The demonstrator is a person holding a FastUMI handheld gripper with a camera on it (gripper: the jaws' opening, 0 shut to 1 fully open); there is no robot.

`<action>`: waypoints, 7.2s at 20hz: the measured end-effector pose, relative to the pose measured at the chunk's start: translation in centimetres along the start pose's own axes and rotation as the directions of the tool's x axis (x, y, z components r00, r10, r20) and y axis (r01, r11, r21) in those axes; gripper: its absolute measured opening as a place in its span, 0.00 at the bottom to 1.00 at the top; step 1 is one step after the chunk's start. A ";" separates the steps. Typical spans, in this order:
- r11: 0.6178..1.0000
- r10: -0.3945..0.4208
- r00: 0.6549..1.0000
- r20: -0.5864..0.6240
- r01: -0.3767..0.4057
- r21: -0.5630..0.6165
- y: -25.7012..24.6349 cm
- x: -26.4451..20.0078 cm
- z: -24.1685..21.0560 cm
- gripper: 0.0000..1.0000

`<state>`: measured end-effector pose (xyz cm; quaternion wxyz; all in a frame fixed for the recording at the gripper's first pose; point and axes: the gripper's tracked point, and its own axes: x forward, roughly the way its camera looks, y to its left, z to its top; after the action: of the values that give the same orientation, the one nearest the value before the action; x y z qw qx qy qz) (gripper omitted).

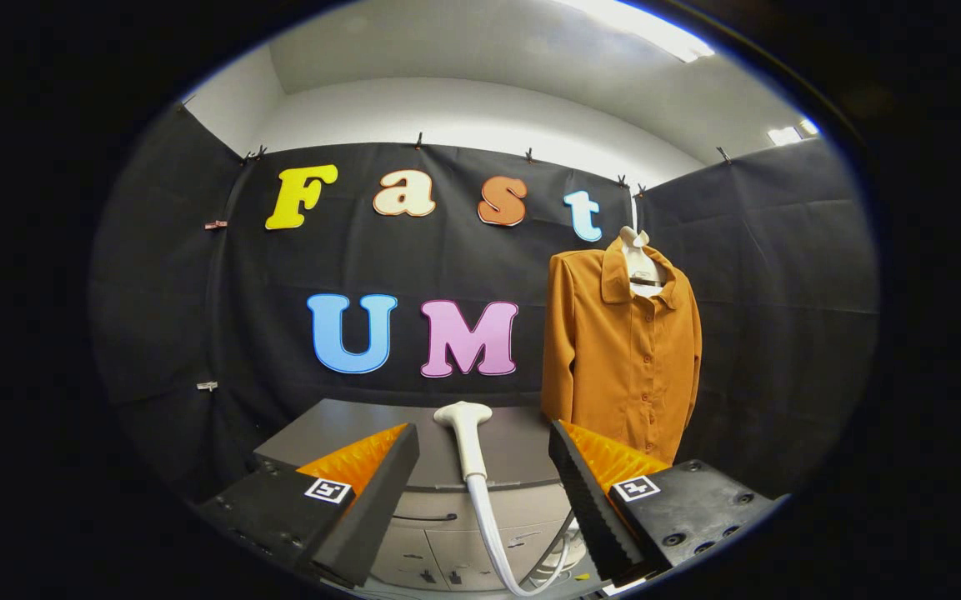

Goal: Iron the clothes twice with a garment steamer, once on the left side and once on the right side.

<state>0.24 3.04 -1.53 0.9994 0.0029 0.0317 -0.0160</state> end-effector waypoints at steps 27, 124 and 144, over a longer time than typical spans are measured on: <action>0.993 0.099 0.922 -0.374 -0.115 -0.020 2.0 23.9 -14.1 0.98; 0.987 0.092 0.782 -0.616 0.008 0.158 -25.1 25.2 -25.7 0.32; 0.969 0.067 0.721 -0.689 0.118 0.217 -27.5 19.3 -29.3 0.32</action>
<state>16.74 -24.86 -32.14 0.9065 0.1318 0.3999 -0.0314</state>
